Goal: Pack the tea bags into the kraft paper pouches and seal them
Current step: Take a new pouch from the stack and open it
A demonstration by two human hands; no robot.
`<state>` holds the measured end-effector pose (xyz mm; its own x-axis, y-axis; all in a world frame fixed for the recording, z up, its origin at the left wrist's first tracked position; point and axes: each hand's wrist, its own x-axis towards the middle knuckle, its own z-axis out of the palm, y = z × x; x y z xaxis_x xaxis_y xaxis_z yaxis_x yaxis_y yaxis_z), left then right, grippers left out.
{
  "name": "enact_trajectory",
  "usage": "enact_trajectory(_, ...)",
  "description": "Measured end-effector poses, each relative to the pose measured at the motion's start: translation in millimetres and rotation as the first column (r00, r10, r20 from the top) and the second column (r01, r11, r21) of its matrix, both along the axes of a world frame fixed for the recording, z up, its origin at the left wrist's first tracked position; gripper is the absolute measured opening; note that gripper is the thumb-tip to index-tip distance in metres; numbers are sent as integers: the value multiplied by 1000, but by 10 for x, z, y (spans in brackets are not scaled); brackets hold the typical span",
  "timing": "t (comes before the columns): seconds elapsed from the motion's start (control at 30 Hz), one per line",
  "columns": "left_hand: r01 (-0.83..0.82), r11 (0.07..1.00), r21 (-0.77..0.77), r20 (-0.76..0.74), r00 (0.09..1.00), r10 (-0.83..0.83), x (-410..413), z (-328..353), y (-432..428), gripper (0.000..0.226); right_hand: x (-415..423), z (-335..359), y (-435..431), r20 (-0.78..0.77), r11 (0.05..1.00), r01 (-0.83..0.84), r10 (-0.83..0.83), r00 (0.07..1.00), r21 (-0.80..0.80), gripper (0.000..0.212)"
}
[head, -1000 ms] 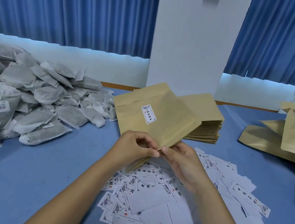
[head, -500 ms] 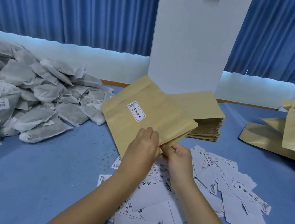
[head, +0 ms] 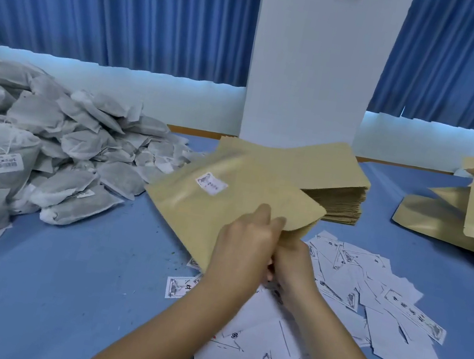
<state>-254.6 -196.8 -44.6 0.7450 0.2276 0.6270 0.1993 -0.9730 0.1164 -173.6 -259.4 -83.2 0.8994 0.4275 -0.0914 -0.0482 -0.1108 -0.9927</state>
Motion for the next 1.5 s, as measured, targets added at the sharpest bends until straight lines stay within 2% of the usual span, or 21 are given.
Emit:
enact_trajectory(0.1,144,985,96,394,903,-171,-78,88,13,30,125,9,-79,-170,984,89,-62,983,154,27)
enact_trajectory(0.2,189,934,304,385,872,-302,-96,54,-52,19,138,37,-84,-175,954,90,-40,984,285,23)
enact_trajectory(0.27,187,913,363,369,871,-325,-40,8,4,19,80,92,-35,-157,940,75,-24,987,333,26)
enact_trajectory(0.37,244,936,255,464,818,-340,-36,92,310,25,5,257,114,-84,926,50,-19,996,375,23)
enact_trajectory(0.47,331,920,210,504,770,-392,-99,87,770,30,-49,366,333,-104,904,153,-121,987,400,24)
enact_trajectory(0.53,165,984,64,527,832,-174,-120,-53,1137,31,-65,382,474,-134,897,220,-182,974,384,26)
enact_trajectory(0.57,-35,998,-61,493,868,60,-123,-136,1338,35,-65,375,525,-144,894,246,-206,968,374,27)
enact_trajectory(0.6,-321,931,-173,346,865,363,-130,-236,1551,42,-59,363,567,-150,893,262,-222,964,365,27)
enact_trajectory(0.63,-595,770,-231,76,778,624,-153,-337,1763,51,-55,356,608,-151,895,272,-232,961,353,25)
enact_trajectory(0.67,-766,601,-230,-194,641,742,-191,-425,1941,58,-47,341,630,-143,898,277,-241,960,341,24)
enact_trajectory(0.7,-834,505,-223,-361,552,752,-211,-512,2090,60,-34,327,634,-126,901,276,-248,961,334,23)
enact_trajectory(0.73,-853,473,-220,-436,520,735,-217,-578,2218,58,-15,318,633,-107,903,274,-253,962,332,23)
enact_trajectory(0.83,-889,448,-91,-483,433,761,-171,-566,2396,39,29,312,608,-75,898,275,-265,961,344,27)
enact_trajectory(0.93,-911,411,25,-518,340,785,-54,-449,2283,41,17,321,604,-69,882,249,-241,968,400,29)
enact_trajectory(1.0,-878,474,71,-592,345,728,91,-397,1970,44,7,347,608,-73,875,256,-248,966,411,30)
enact_trajectory(1.07,-801,596,65,-675,405,617,220,-366,1544,42,-4,364,599,-76,871,267,-259,963,413,30)
enact_trajectory(1.13,-726,687,29,-725,458,514,312,-317,1257,55,-9,368,582,-91,864,277,-263,960,420,28)
enact_trajectory(1.3,-714,696,78,-856,309,414,44,-143,1290,90,-8,325,524,-155,858,314,-274,949,407,28)
enact_trajectory(1.37,-745,657,-117,-870,396,294,-121,-142,1368,99,-16,315,510,-161,861,312,-269,950,403,28)
enact_trajectory(1.43,-731,627,-268,-798,533,280,-280,-120,1348,85,-20,306,507,-154,870,316,-277,948,378,28)
enact_trajectory(1.5,-693,656,-299,-707,623,335,-422,-84,1229,69,-35,286,505,-142,882,316,-284,948,349,29)
